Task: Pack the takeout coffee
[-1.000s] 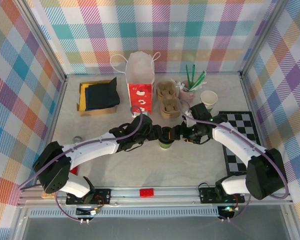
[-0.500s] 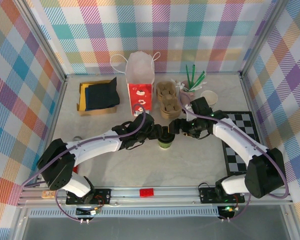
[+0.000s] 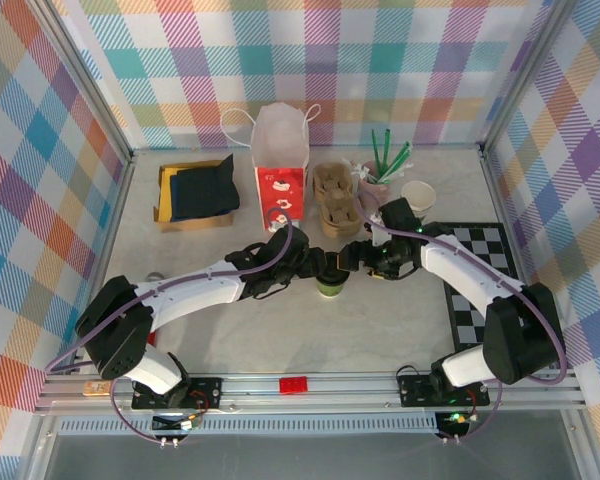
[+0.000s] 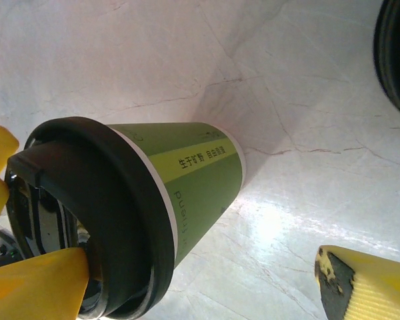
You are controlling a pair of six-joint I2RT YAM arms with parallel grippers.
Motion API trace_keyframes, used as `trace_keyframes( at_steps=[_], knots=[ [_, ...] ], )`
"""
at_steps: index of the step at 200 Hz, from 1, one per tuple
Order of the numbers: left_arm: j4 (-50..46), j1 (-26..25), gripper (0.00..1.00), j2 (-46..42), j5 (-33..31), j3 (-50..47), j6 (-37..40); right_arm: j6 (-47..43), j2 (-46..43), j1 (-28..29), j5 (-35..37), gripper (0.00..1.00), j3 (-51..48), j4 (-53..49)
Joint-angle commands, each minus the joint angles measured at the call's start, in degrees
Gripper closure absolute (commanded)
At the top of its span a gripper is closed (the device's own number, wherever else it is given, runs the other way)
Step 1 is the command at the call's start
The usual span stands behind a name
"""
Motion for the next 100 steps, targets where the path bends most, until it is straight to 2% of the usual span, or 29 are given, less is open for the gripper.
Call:
trace_keyframes(
  at_steps=[1,54,100],
  knots=[
    [-1.34,0.57,0.38,0.39,-0.16,-2.54,-0.32,-0.07,0.88,-0.06,1.26,0.13,-3.12,0.67],
    [-0.73,0.51,0.39,-0.53,-0.21,-5.91,-1.5,0.39,1.32,-0.25,2.9,0.13,-5.31,1.41],
    [-0.45,0.59,0.37,-3.36,0.66,-5.6,-1.63,-0.65,-1.46,-0.17,-1.78,0.13,-2.81,1.26]
  ],
)
